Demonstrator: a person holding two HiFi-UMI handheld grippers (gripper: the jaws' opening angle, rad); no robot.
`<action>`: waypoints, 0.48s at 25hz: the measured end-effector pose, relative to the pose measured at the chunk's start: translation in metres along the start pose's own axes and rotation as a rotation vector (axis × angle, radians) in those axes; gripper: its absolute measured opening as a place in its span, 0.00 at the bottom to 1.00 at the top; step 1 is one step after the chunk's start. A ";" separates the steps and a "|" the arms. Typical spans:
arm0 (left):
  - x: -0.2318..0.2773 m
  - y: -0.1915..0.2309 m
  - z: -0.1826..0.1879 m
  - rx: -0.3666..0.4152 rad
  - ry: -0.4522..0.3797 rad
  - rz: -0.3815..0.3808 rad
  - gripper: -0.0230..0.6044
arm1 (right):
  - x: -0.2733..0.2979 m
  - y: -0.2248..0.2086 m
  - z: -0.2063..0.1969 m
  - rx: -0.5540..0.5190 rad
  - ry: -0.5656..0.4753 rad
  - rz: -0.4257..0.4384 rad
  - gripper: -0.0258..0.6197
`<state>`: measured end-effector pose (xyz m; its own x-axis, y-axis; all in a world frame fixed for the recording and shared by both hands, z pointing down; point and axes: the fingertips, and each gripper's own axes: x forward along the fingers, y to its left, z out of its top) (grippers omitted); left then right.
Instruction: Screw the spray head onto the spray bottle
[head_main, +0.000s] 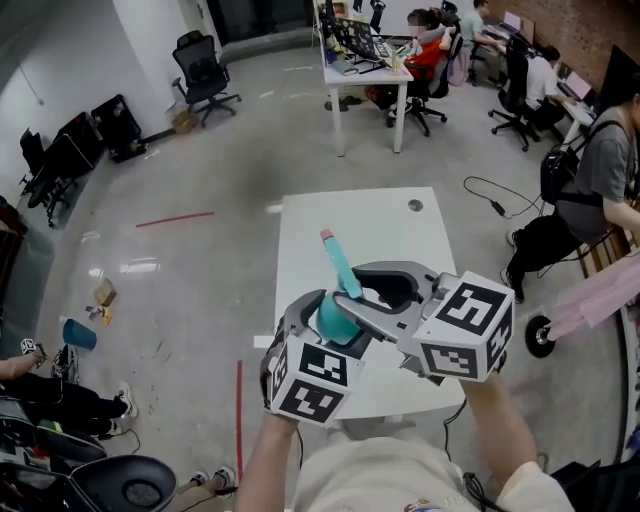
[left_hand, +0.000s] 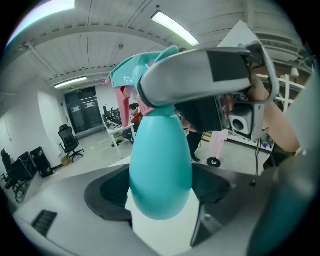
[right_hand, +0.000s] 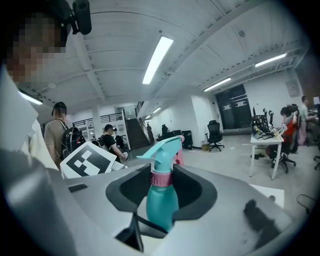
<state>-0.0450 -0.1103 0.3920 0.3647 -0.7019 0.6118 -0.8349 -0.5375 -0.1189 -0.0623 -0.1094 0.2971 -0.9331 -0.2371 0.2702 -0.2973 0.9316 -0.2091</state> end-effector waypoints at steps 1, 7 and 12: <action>-0.002 -0.001 0.000 0.011 -0.001 -0.011 0.63 | -0.001 0.003 0.000 0.002 0.005 0.026 0.26; -0.006 -0.013 0.010 0.065 0.006 -0.057 0.63 | -0.019 0.007 0.004 0.000 0.025 0.139 0.26; -0.011 -0.013 0.010 0.095 0.009 -0.091 0.63 | -0.019 0.011 0.008 -0.024 0.044 0.174 0.25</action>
<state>-0.0343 -0.1000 0.3790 0.4330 -0.6441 0.6306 -0.7554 -0.6410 -0.1360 -0.0494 -0.0971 0.2817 -0.9602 -0.0604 0.2729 -0.1270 0.9640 -0.2335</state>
